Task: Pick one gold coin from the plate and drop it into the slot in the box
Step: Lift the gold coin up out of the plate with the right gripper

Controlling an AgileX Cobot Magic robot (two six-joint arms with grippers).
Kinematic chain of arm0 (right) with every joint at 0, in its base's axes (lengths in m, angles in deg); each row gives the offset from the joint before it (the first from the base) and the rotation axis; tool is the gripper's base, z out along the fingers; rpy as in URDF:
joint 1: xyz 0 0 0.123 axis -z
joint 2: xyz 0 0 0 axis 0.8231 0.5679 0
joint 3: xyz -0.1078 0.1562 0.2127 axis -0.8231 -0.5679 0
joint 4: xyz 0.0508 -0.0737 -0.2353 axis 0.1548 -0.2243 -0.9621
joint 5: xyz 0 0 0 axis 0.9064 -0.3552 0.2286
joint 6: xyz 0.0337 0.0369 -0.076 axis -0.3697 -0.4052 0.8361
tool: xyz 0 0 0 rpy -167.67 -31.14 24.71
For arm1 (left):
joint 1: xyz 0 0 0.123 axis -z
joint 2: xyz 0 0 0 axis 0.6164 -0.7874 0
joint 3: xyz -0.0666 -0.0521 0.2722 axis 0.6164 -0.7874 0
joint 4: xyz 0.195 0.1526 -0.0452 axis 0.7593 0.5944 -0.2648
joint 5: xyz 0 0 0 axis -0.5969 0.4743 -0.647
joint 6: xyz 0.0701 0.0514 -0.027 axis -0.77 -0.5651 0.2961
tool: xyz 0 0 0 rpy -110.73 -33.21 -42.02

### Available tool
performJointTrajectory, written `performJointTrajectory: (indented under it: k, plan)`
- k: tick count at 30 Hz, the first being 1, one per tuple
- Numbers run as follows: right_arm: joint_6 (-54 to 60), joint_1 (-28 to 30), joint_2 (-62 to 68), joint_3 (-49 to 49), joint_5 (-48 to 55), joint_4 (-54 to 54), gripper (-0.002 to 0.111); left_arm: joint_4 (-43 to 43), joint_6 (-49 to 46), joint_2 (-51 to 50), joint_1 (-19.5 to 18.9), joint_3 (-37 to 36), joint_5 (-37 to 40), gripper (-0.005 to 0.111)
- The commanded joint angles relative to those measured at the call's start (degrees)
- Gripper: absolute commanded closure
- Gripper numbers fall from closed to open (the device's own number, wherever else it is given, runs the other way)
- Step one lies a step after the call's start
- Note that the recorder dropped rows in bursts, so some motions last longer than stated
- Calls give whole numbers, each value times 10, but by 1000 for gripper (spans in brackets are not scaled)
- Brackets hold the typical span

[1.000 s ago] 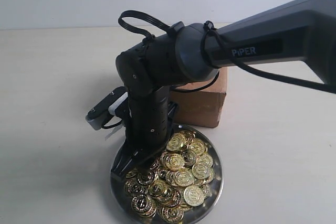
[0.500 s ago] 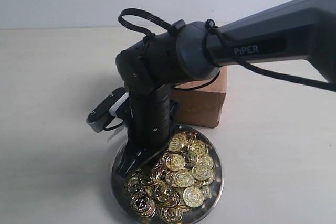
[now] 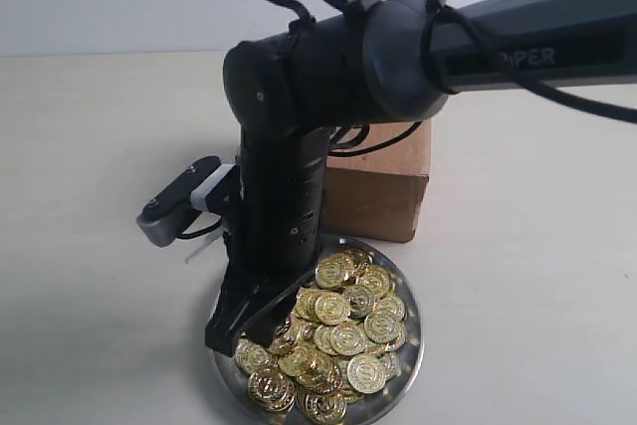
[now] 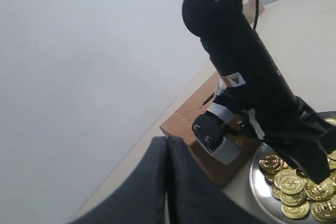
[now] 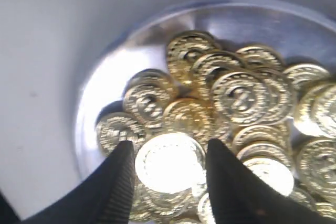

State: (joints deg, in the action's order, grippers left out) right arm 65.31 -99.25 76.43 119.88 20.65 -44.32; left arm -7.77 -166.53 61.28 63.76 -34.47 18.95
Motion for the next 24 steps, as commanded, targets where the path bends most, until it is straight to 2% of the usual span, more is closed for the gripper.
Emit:
performJointTrajectory:
  k: [1,5,8,11,14,16,18,20,24]
  plan:
    - [104,2,-42,-1,59,98,73,-15,-49,6,29,-1,46,107]
    - [170,2,-78,-1,97,163,73,-44,-154,5,60,-1,123,107]
    - [210,2,-106,-1,97,207,73,-50,-196,0,77,-1,162,106]
    - [229,2,-130,-2,97,261,73,-67,-230,-12,90,-1,177,100]
    - [237,-2,-148,-2,97,275,73,-88,-281,-22,105,-1,190,80]
    - [236,-2,-156,-2,97,275,73,-81,-298,-24,113,-1,193,62]
    - [236,-2,-163,-2,97,276,73,-62,-298,-24,120,-1,193,37]
    - [231,-4,-169,-2,97,279,73,-51,-298,-24,125,-1,191,25]
    - [221,-31,-177,-2,97,279,73,-48,-335,-31,137,-1,191,39]
